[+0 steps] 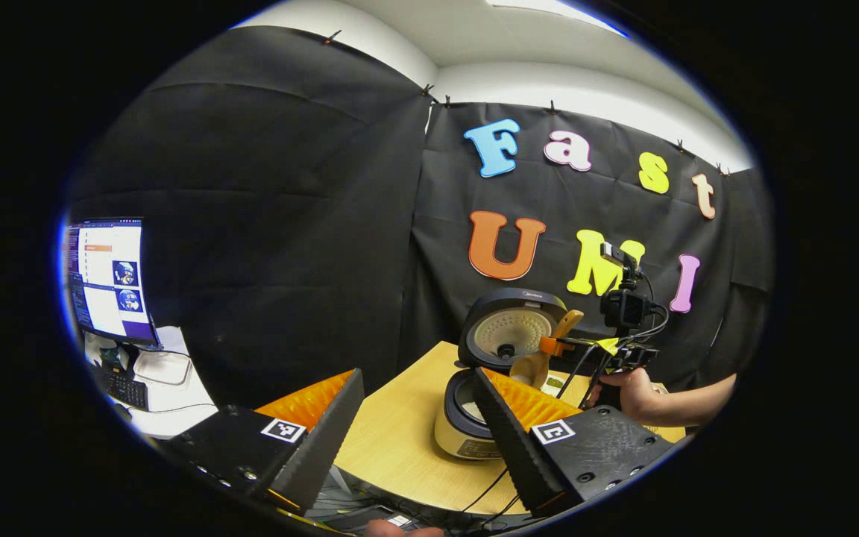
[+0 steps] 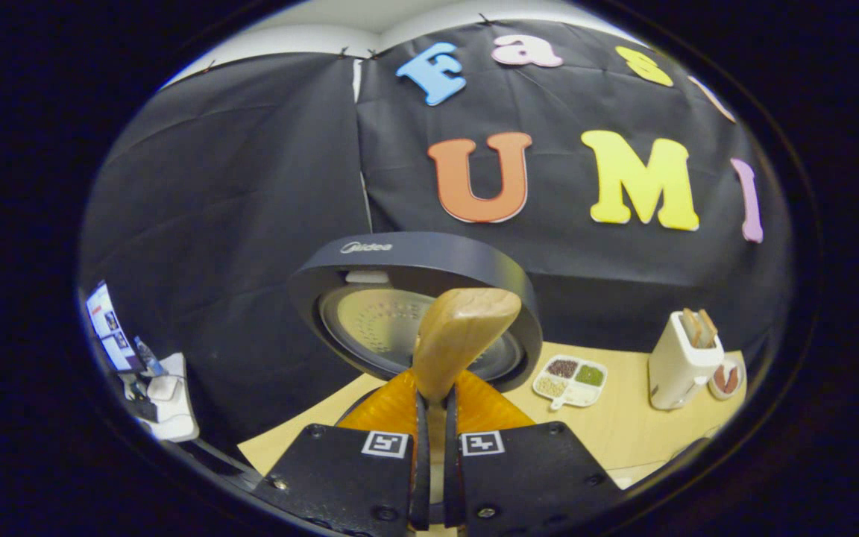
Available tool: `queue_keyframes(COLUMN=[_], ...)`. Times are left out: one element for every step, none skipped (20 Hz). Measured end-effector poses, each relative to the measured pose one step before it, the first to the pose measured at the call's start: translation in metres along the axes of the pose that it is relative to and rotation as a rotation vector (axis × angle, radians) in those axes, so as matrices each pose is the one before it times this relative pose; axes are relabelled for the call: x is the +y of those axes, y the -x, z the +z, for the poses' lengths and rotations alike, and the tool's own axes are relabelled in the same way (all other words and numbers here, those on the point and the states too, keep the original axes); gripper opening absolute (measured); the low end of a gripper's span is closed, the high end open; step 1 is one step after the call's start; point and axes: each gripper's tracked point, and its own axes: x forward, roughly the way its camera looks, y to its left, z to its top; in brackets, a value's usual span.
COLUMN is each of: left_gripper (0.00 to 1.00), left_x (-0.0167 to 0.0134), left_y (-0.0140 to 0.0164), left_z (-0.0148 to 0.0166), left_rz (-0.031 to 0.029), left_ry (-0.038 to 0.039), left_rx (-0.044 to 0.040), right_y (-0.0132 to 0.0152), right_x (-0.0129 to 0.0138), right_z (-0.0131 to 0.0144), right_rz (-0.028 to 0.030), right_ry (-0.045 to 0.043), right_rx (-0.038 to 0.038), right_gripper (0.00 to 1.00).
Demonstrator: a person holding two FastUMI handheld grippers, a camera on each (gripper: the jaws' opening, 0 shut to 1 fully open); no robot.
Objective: Close the left gripper, press the button to open the rice cooker; take a wooden spoon from the chopstick holder with the right hand, scoop a spoonful of rice and pour it into the rice cooker, then put the wooden spoon back into the chopstick holder.
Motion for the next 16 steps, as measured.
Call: queue_keyframes(left_gripper=[0.95, 0.95, 0.95, 0.95, 0.95, 0.95, 0.95, 0.95, 0.95, 0.95, 0.95, 0.95, 0.95, 0.95, 0.95, 0.95], left_x=[0.00110, -0.00153, -0.00010, 0.00136, 0.00181, 0.00127, -0.00036, -0.00040, -0.00181, -0.00191, -0.00170, -0.00227, -0.00180, -0.00130, -0.00115, -0.00133], left_y=[0.00168, -0.00005, 0.00008, 0.00172, -0.00027, 0.00187, -0.00034, 0.00092, 0.00010, -0.00005, -0.00042, 0.00002, -0.00037, -0.00033, 0.00121, 0.00117], left_z=[-0.00030, 0.00159, 0.00062, 0.00057, -0.00155, -0.00121, 0.00101, 0.00105, 0.00020, -0.00013, -0.00056, 0.00037, 0.00068, -0.00047, 0.00015, -0.00069], left_rz=[0.00230, 0.00194, 0.00222, 0.00327, 0.00422, 0.00422, 0.00229, -0.00027, -0.00048, -0.00088, -0.00116, -0.00158, -0.00087, -0.00210, -0.00178, -0.00240], left_ry=[0.00287, 0.00027, -0.00116, -0.00163, -0.00118, 0.00069, 0.00266, 0.00340, 0.00239, 0.00087, -0.00045, -0.00146, -0.00125, -0.00054, -0.00066, -0.00175], left_rx=[0.00014, -0.00323, -0.00608, -0.00451, -0.00152, 0.00100, -0.00223, -0.00271, -0.00101, 0.00093, -0.00014, -0.00135, -0.00092, -0.00129, -0.00072, -0.00143], right_y=[0.00046, 0.00042, 0.00136, 0.00084, 0.00147, -0.00032, 0.00205, 0.00192, 0.00241, 0.00260, 0.00123, -0.00079, 0.00109, 0.00078, 0.00140, 0.00088], right_x=[0.00348, 0.00151, 0.00270, 0.00248, 0.00237, -0.00038, -0.00016, 0.00003, 0.00026, 0.00079, 0.00057, -0.00054, 0.00055, 0.00077, 0.00050, 0.00080], right_z=[0.00273, 0.00249, 0.00265, 0.00381, 0.00284, 0.00152, 0.00270, 0.00273, 0.00245, 0.00141, 0.00232, 0.00110, 0.00202, 0.00033, 0.00052, 0.00009], right_rz=[0.00514, 0.00431, 0.00630, 0.00710, 0.00673, 0.00448, 0.00110, -0.00030, 0.00101, 0.00396, 0.00378, 0.00321, 0.00310, 0.00394, 0.00603, 0.00618], right_ry=[0.04314, 0.04154, 0.04241, 0.03577, 0.03311, 0.03221, 0.03080, 0.02935, 0.02621, 0.02347, 0.02052, 0.02034, 0.01727, 0.00675, -0.00674, -0.01783], right_rx=[-0.01382, -0.01258, -0.01408, -0.01552, -0.01391, -0.01362, -0.01461, -0.01464, -0.01208, -0.01036, -0.00867, -0.00844, -0.00889, -0.00685, -0.00087, -0.00094], right_gripper=[0.12, 0.12, 0.13, 0.12, 0.13, 0.12, 0.12, 0.13, 0.12, 0.12, 0.13, 0.13, 0.13, 0.13, 0.10, 0.12])
